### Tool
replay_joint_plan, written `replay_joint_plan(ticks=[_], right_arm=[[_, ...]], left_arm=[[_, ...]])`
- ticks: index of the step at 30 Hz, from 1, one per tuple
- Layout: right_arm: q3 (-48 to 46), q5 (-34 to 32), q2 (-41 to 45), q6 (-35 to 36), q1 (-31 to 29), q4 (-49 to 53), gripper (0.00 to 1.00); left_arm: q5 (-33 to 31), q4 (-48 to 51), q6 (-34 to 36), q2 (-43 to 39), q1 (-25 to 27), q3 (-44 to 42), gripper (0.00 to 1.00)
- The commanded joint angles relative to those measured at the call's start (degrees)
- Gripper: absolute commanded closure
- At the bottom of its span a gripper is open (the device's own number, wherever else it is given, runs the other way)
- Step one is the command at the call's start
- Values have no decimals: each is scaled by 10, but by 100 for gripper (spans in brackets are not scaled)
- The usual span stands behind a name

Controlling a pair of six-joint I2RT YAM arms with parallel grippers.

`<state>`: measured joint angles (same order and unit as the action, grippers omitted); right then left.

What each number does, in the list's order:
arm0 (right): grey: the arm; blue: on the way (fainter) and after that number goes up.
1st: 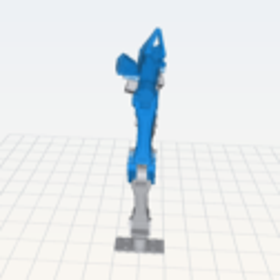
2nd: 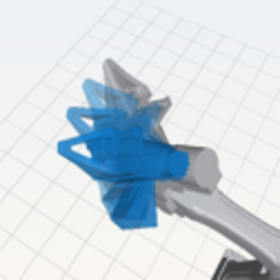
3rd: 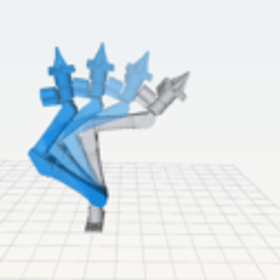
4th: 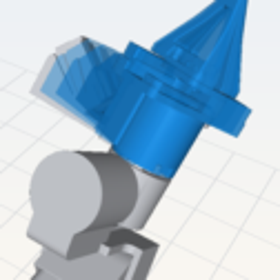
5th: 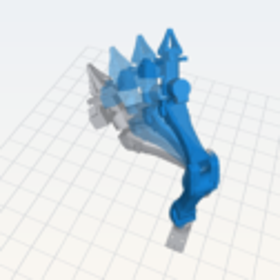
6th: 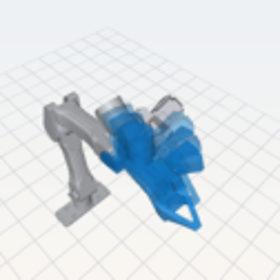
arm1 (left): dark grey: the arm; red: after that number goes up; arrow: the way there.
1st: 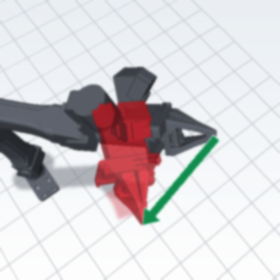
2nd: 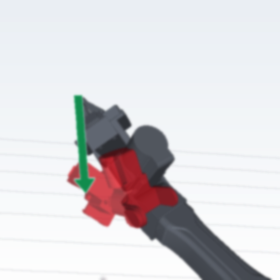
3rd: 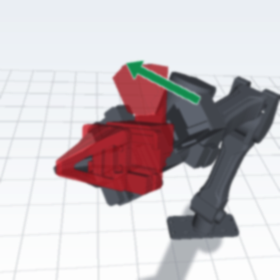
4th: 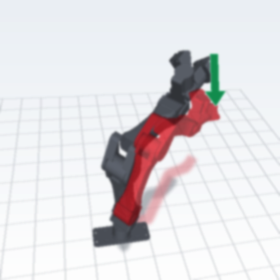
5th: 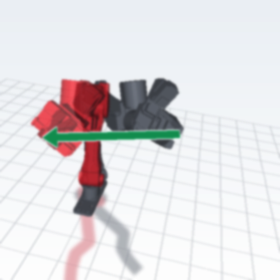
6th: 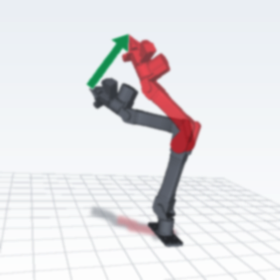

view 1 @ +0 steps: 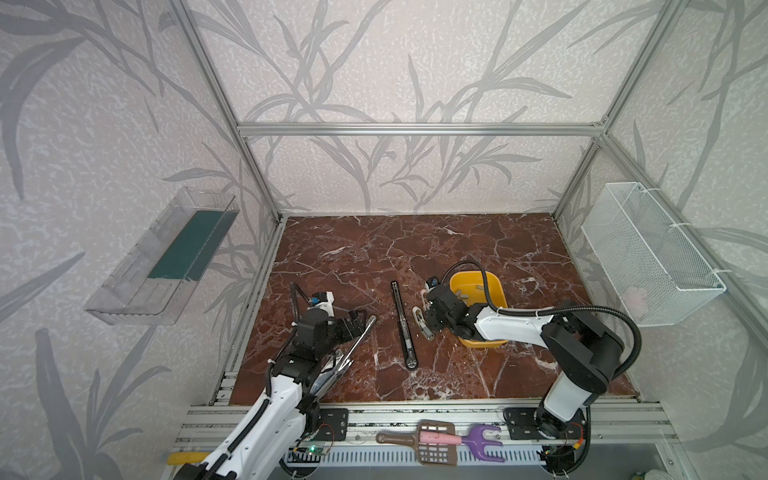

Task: Load the staples into the stapler
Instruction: 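Press the grey strip down into the pink stapler's channel with the right gripper, then open the right gripper, lift it off the pink stapler toward the black stapler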

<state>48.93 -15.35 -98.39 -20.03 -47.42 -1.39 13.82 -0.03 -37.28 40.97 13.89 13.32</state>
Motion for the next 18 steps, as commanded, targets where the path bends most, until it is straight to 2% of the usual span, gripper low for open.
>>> replay_joint_plan(ticks=[1,6,9,14,18], right_arm=[[6,-12,-11,-8,-1,30,83],[9,-10,2,-5,-1,44,83],[14,-11,39,-4,-5,65,83],[-5,-73,127,-21,-39,100,72],[-49,-105,217,-34,-88,105,66]], left_arm=[[0,-10,-6,-1,3,-5,1],[0,-10,-6,-1,3,-4,1],[6,-11,-8,-4,3,5,1],[53,-90,-52,-32,4,0,1],[-28,-38,-90,-91,5,13,1]])
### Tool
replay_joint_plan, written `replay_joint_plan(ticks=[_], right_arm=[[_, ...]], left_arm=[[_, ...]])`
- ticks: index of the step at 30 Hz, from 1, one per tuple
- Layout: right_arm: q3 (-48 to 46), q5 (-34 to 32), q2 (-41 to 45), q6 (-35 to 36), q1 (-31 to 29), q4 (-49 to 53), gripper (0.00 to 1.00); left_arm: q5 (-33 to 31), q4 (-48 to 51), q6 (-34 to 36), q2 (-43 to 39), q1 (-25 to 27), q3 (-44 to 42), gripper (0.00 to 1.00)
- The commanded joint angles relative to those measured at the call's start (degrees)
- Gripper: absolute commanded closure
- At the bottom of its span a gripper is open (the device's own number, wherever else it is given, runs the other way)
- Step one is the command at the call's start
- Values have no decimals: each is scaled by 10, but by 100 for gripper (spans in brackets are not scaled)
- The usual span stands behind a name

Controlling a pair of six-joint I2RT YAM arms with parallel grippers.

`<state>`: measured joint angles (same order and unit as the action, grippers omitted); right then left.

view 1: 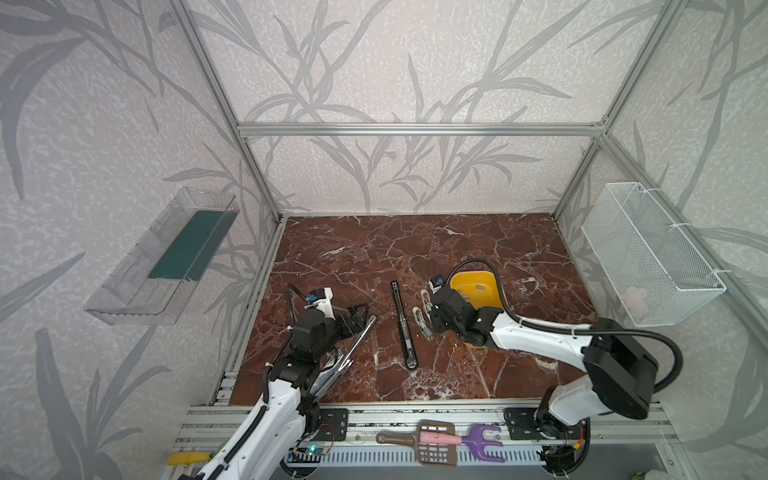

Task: Load the staples into the stapler
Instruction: 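Open the right gripper, lift it off the pink stapler toward the black stapler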

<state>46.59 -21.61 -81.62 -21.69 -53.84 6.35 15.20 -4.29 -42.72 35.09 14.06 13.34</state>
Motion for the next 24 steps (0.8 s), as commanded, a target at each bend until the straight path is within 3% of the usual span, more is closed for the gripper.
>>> replay_joint_plan(ticks=[1,6,10,13,19,24], right_arm=[[-40,-43,72,-21,-40,23,64],[-86,-27,120,-39,-146,-15,59],[-97,-22,84,-56,-229,-64,57],[-78,-54,45,-70,-271,-49,55],[-102,-49,-4,-97,-274,-132,48],[-65,-66,-82,-104,-271,-131,48]], left_arm=[[-57,19,-40,-48,3,15,1],[-74,46,-49,-126,5,24,1],[-55,81,-37,-142,6,47,1],[-17,70,-36,-126,5,48,1],[25,50,-57,-65,6,50,1],[37,29,-63,-35,6,45,1]])
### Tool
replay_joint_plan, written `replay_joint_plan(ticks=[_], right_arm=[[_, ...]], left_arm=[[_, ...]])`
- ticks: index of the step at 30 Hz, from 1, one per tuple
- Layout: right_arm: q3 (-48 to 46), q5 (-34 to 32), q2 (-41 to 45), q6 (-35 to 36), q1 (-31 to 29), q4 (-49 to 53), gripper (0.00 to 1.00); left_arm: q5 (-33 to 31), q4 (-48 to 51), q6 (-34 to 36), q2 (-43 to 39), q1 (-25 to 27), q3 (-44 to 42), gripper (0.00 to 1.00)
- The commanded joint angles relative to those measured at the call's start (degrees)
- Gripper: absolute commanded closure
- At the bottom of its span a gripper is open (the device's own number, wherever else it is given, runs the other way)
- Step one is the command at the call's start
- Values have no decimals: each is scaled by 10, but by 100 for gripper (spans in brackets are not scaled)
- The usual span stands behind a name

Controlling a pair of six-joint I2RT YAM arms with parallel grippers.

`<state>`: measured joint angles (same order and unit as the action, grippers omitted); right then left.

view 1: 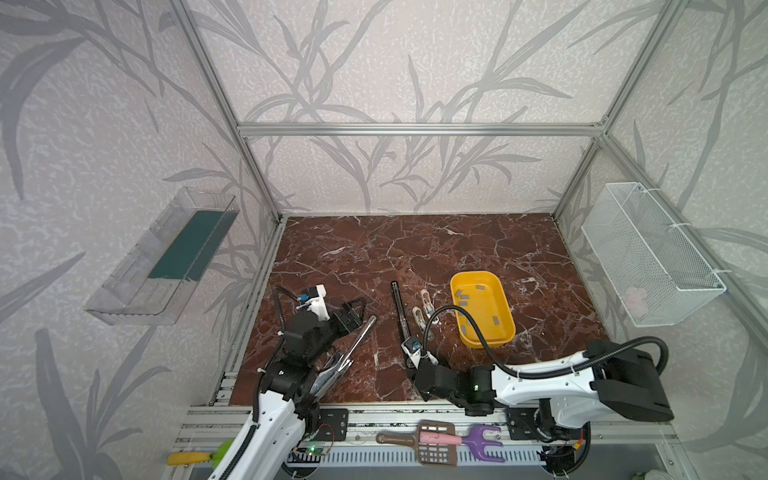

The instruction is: Load the staples into the stapler

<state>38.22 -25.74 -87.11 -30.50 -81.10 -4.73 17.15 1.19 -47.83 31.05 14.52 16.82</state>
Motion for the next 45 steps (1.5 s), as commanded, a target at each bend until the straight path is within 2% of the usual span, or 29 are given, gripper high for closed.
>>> replay_joint_plan(ticks=[1,5,8,11,16,25,28,30,33,39,45], right_arm=[[26,-25,-39,-17,6,-21,49],[45,-22,-80,-26,25,-22,52],[52,-17,-97,-30,39,-25,60],[52,-27,-100,-30,46,-25,63],[44,-35,-96,-32,56,-31,70],[37,-54,-90,-30,57,-28,80],[33,-60,-88,-32,58,-28,81],[33,-63,-88,-32,57,-26,81],[33,-68,-84,-32,58,-23,75],[33,-63,-81,-22,57,-33,72],[41,-61,-92,-17,57,-39,75]], left_arm=[[16,-27,-9,8,2,10,1],[9,-11,17,19,2,18,1],[6,11,43,31,2,34,1],[12,10,54,33,2,38,1],[-8,14,48,37,2,41,1],[-12,2,23,94,5,49,1],[-25,36,15,128,9,76,1],[-13,47,24,160,9,98,1],[19,6,35,201,9,111,1],[23,-28,29,294,7,136,1],[-15,-44,29,303,2,121,1]])
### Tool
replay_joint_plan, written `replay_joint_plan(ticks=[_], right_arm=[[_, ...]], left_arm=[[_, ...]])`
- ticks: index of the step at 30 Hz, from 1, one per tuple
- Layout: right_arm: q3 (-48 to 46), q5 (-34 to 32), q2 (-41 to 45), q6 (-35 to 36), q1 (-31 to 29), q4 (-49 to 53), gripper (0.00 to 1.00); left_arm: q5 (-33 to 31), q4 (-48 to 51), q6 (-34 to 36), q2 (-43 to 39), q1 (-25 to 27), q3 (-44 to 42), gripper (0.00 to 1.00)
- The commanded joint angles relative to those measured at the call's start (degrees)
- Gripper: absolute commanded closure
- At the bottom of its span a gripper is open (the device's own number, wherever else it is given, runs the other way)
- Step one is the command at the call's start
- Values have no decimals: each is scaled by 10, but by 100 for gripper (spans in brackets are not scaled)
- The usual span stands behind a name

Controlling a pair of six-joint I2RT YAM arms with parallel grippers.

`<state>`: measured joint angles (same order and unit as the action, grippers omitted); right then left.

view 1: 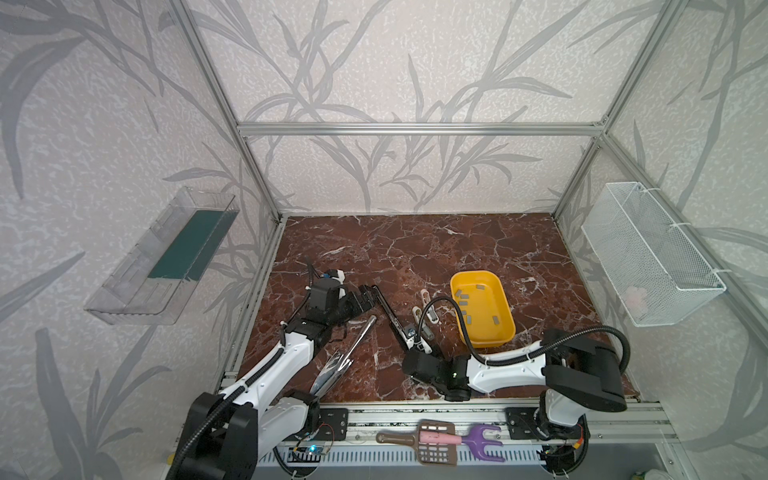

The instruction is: Load the staples into the stapler

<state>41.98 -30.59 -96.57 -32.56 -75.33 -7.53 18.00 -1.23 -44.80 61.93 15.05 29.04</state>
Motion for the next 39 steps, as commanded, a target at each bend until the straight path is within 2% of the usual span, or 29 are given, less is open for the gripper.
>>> replay_joint_plan(ticks=[1,11,16,28,39], right_arm=[[4,-13,0,4,0,-12,77],[39,-16,-44,-14,9,-10,88],[33,42,-55,-34,39,-51,93],[-8,138,-50,-75,79,-133,95],[-4,155,-55,-68,79,-142,96]], left_arm=[[-25,-11,1,-3,-4,3,1],[-17,-26,5,62,-15,18,1],[4,-64,15,102,-18,19,1],[91,-194,1,236,-26,30,1],[126,-237,-24,292,-28,41,1]])
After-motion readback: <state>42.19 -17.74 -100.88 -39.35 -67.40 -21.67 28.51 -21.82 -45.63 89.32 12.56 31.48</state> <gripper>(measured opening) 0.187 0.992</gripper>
